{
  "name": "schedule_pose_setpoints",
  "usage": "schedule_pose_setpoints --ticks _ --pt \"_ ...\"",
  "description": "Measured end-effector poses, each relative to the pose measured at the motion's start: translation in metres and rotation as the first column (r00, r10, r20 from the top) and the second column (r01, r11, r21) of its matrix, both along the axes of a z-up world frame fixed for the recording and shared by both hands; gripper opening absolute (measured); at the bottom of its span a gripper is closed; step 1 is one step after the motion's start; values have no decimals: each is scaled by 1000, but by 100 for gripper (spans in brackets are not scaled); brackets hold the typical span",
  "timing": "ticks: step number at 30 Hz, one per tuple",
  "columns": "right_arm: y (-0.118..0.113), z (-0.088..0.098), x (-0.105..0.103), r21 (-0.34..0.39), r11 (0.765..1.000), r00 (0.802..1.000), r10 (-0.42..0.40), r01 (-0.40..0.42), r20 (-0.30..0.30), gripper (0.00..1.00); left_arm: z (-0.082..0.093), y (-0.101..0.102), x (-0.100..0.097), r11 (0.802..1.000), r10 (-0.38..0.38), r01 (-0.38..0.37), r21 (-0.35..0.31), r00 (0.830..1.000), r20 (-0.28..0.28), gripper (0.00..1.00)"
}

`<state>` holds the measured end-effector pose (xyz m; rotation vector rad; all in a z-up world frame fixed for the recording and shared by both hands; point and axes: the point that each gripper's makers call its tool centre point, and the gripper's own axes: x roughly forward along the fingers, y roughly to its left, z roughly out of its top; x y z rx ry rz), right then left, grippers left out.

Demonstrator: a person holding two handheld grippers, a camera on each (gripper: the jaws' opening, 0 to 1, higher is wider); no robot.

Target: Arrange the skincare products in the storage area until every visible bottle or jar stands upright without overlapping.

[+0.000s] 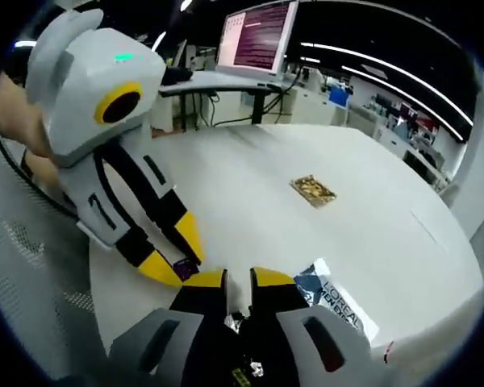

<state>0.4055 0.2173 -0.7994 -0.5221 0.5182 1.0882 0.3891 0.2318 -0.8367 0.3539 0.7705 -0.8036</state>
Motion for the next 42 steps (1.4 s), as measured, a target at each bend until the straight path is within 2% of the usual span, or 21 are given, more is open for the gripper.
schedule_pose_setpoints --ticks 2,4,8,9,17,20,26,31,39,42 --pt "2 -10 -6 -52 998 999 35 -35 3 12 0 0 0 1000 1 -1 0 1000 1 17" --pt "3 -15 -10 -50 998 999 33 -34 -14 11 0 0 0 1000 4 -4 -1 1000 -1 17" --pt "-2 -35 -16 -94 995 998 25 -29 -52 11 1 0 0 1000 14 -14 -1 1000 -3 17" --pt "-1 -34 -17 -75 997 998 26 -30 -50 10 1 -1 0 1000 15 -15 0 1000 -2 16" --pt "1 -35 -16 -75 997 997 11 -16 -75 9 1 -1 -1 1000 26 -26 -6 1000 -12 16" --pt "2 -33 -17 -60 998 995 3 -8 -95 11 2 -2 -1 999 41 -41 -22 999 -19 17" --pt "2 -16 -10 -18 1000 997 -18 17 -76 12 12 -2 3 995 64 -64 -70 998 -2 15" --pt "-2 -13 -8 -17 1000 998 -25 24 -65 13 16 -4 4 996 65 -64 -64 998 6 16" --pt "-10 0 -8 1 999 998 -38 38 -40 17 30 -7 3 992 90 -90 -93 996 2 23" --pt "-15 13 -7 21 999 999 -49 49 -19 20 37 -7 5 988 108 -106 -114 994 7 26"
